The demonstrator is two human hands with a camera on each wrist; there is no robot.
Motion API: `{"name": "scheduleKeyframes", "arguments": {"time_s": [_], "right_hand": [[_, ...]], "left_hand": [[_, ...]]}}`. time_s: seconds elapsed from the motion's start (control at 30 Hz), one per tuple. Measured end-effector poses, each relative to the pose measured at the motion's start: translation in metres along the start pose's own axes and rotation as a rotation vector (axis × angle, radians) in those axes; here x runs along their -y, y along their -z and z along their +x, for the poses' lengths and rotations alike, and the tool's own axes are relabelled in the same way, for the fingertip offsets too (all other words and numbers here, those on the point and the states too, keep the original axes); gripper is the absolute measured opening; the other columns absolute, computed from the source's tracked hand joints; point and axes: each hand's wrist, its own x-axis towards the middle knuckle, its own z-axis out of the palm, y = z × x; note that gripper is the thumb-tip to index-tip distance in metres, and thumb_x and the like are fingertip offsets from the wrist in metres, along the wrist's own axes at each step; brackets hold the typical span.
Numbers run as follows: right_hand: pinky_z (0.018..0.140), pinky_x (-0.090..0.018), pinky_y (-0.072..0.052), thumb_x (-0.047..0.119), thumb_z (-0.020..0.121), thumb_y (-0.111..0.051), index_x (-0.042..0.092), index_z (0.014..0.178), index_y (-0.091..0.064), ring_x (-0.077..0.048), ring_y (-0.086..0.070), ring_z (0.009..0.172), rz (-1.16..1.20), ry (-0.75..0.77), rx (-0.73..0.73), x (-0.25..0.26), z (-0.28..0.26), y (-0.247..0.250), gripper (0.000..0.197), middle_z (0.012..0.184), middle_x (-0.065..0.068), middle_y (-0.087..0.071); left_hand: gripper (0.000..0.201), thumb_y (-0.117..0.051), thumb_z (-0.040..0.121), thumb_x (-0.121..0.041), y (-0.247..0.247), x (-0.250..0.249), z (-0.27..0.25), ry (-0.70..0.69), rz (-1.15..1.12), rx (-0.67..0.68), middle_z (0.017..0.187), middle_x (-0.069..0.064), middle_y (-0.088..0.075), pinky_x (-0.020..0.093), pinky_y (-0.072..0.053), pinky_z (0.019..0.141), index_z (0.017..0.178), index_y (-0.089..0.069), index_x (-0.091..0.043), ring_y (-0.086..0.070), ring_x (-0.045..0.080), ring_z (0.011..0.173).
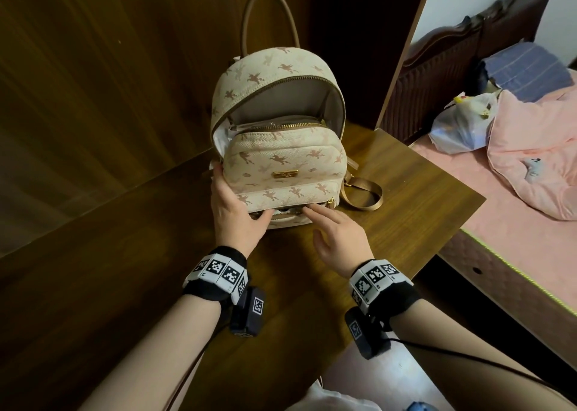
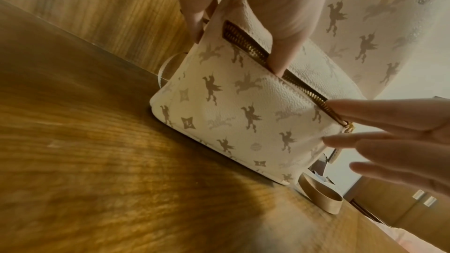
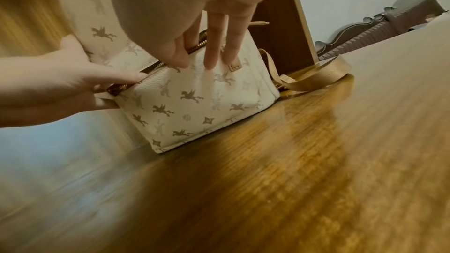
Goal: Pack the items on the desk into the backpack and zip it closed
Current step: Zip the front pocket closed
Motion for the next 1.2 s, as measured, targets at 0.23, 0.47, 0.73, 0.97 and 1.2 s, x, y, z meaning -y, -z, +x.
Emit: {"name": "scheduleKeyframes", "arguments": {"time_s": [0.23,0.47,0.73,0.97,1.2], "right_hand": [[0.076,-0.029,-0.057,0.021,0.087,-0.05,0.014,0.098,-0.072,-0.014,-0.068,0.093,0.076,-0.044,-0.167,-0.003,0.003,0.004,0.026,0.105,0.001,-0.071],[0.059,-0.028,-0.052,0.019,0.086,-0.051,0.013,0.09,-0.066,-0.013,-0.06,0.077,0.06,-0.123,-0.269,-0.005,0.016,0.016,0.016,0.089,0.003,-0.063],[0.102,-0.033,-0.04,0.031,0.097,-0.037,0.007,0.132,-0.044,-0.018,-0.047,0.121,0.267,-0.277,-0.429,0.006,0.049,0.043,0.043,0.132,-0.008,-0.048],[0.097,-0.02,-0.035,0.038,0.097,-0.023,0.015,0.128,-0.052,-0.003,-0.047,0.112,0.358,-0.312,-0.336,0.02,0.065,0.054,0.048,0.123,0.002,-0.057],[0.096,-0.022,-0.034,0.037,0.096,-0.022,0.017,0.128,-0.052,-0.001,-0.044,0.11,0.381,-0.362,-0.29,0.027,0.06,0.059,0.048,0.124,0.001,-0.057]], "left_hand": [[0.124,-0.086,0.061,-0.02,0.008,0.003,0.0,-0.003,-0.055,0.054,0.155,0.011,-0.02,0.049,-0.034,0.112,0.15,0.001,-0.026,-0.024,0.025,0.143],[0.118,-0.086,0.06,-0.022,0.011,0.002,-0.002,-0.019,-0.094,0.052,0.149,0.007,-0.029,0.045,-0.04,0.108,0.147,-0.007,-0.028,-0.034,0.021,0.137],[0.089,-0.07,0.066,-0.052,0.023,-0.007,-0.001,0.021,-0.263,0.05,0.129,-0.007,-0.042,0.006,-0.039,0.086,0.137,-0.032,-0.016,-0.045,0.004,0.116],[0.066,-0.043,0.081,-0.055,0.044,-0.017,0.017,-0.056,-0.256,0.072,0.125,-0.002,-0.049,0.001,-0.032,0.087,0.128,-0.048,-0.008,-0.045,0.008,0.114],[0.052,-0.027,0.093,-0.044,0.051,-0.05,0.047,-0.162,-0.239,0.051,0.125,-0.01,-0.052,0.016,-0.03,0.103,0.119,-0.06,-0.014,-0.04,-0.003,0.116]]}}
